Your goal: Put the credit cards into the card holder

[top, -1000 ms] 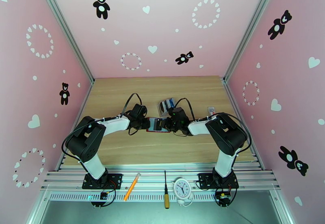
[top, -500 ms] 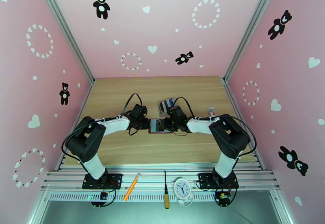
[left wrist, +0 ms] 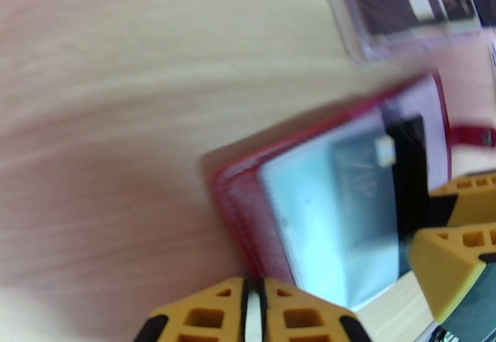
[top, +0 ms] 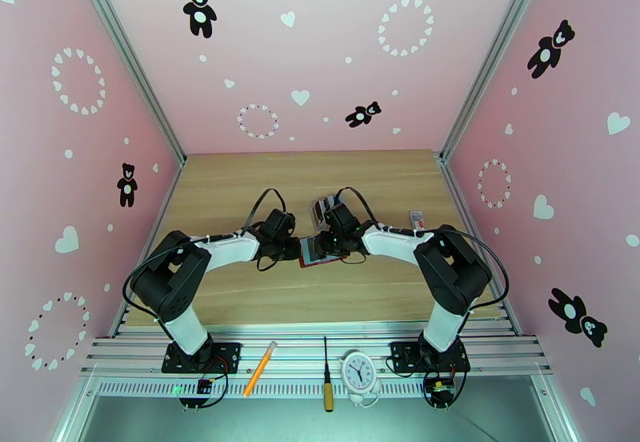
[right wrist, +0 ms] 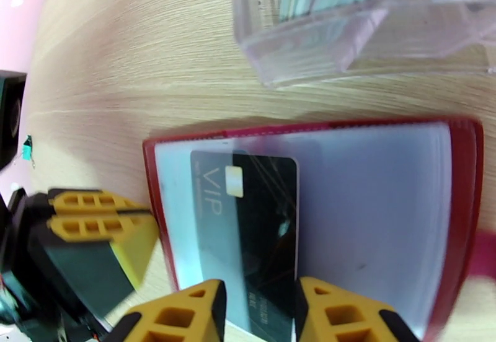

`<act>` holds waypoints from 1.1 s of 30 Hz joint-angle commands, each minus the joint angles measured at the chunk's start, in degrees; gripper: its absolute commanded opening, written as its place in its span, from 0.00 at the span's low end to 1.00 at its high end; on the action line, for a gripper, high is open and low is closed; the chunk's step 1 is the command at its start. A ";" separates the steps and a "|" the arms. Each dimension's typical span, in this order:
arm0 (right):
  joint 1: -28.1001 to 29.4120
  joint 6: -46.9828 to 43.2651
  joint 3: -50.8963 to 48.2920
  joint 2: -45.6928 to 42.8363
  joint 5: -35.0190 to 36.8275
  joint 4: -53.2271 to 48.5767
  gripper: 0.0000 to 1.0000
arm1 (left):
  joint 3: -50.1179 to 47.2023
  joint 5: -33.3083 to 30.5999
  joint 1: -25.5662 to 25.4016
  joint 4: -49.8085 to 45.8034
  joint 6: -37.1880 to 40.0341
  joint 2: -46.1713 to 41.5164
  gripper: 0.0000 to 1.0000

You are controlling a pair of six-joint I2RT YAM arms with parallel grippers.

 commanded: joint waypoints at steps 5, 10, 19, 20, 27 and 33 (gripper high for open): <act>1.36 -1.99 3.03 1.58 1.78 -4.65 0.35 | -0.96 1.43 -0.52 -2.04 -0.63 0.48 0.18; 1.84 -3.03 4.66 2.35 2.36 -6.36 0.35 | -0.67 0.59 -0.55 -2.19 -0.63 0.74 0.23; 2.02 -6.08 10.27 5.48 3.66 -9.98 0.36 | 1.60 -1.08 -0.08 -3.84 -0.28 1.94 0.28; 2.03 -6.36 10.83 6.00 3.56 -10.13 0.36 | 1.81 -1.18 0.05 -3.97 -0.11 1.99 0.28; 3.10 -6.62 12.57 7.97 2.00 -10.21 0.35 | 2.76 -1.44 1.08 -4.68 0.16 2.22 0.29; 4.65 -4.53 12.02 8.41 -0.18 -7.35 0.35 | 2.81 -1.53 1.90 -4.75 0.25 2.10 0.29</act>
